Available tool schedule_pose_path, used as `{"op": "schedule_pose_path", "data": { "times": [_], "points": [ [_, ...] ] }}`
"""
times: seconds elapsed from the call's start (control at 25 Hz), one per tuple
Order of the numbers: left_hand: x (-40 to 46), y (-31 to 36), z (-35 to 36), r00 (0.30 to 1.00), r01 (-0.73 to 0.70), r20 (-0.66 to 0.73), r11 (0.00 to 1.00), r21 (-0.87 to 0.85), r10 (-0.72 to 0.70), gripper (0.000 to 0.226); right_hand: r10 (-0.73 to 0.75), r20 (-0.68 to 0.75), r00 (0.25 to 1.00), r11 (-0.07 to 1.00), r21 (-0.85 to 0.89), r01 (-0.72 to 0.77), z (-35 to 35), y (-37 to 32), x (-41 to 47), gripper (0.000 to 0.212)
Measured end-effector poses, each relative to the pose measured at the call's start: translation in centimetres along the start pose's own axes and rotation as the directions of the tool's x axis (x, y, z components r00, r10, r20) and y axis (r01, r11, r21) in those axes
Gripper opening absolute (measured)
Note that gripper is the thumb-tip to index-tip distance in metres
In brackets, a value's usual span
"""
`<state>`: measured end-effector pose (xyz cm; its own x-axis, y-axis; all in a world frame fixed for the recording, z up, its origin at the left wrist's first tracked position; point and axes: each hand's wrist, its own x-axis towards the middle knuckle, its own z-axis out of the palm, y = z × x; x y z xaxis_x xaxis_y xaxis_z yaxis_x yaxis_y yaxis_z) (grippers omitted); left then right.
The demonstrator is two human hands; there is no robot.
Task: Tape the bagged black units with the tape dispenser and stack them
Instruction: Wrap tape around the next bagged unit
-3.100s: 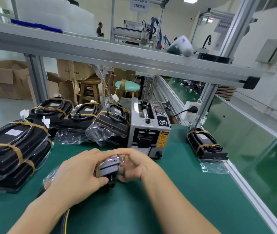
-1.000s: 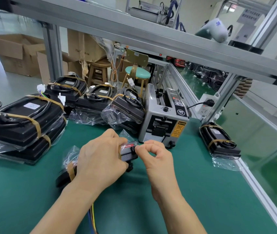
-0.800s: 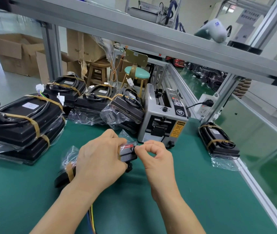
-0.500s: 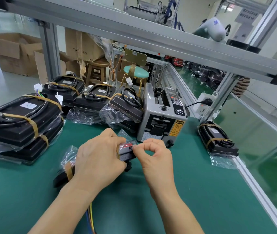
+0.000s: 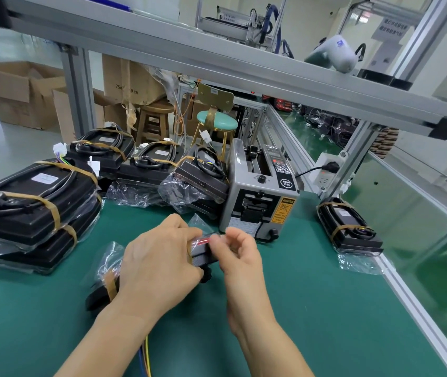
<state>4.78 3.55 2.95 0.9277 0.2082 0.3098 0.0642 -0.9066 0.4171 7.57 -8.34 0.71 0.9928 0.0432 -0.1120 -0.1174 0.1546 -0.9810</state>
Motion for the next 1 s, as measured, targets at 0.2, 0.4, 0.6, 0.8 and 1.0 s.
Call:
{"op": "schedule_pose_path", "data": {
  "times": [0.2,0.4,0.6,0.8,1.0],
  "points": [
    [0.1,0.1,-0.3,1.000,0.000,0.005,0.999,-0.052,0.000,0.031,-0.036,0.130,0.991,0.993,-0.106,0.050,-0.7,0.8,0.4,0.048],
    [0.4,-1.4,-1.5,0.999,-0.039,-0.007,0.961,-0.275,0.038,0.041,-0.032,0.188,0.982,0.986,-0.155,0.062,-3.8,0.5,0.9,0.054],
    [0.3,-5.0,-3.3,0.989,-0.141,-0.093,0.553,-0.821,0.113,0.062,-0.241,0.557,0.795,0.648,-0.518,0.559,-4.0,-1.4,0.5,0.099],
    [-0.4,-6.5,-3.0,0.985,-0.125,-0.094,0.216,-0.968,0.146,0.075,-0.296,0.641,0.709,0.626,-0.431,0.651,-2.5,-5.0,1.7,0.081],
    [-0.3,-6.2,-4.7,0.972,-0.235,-0.164,0.614,-0.754,0.170,0.079,-0.466,0.572,0.675,0.541,-0.420,0.729,-1.4,-4.7,2.4,0.062]
  ]
}}
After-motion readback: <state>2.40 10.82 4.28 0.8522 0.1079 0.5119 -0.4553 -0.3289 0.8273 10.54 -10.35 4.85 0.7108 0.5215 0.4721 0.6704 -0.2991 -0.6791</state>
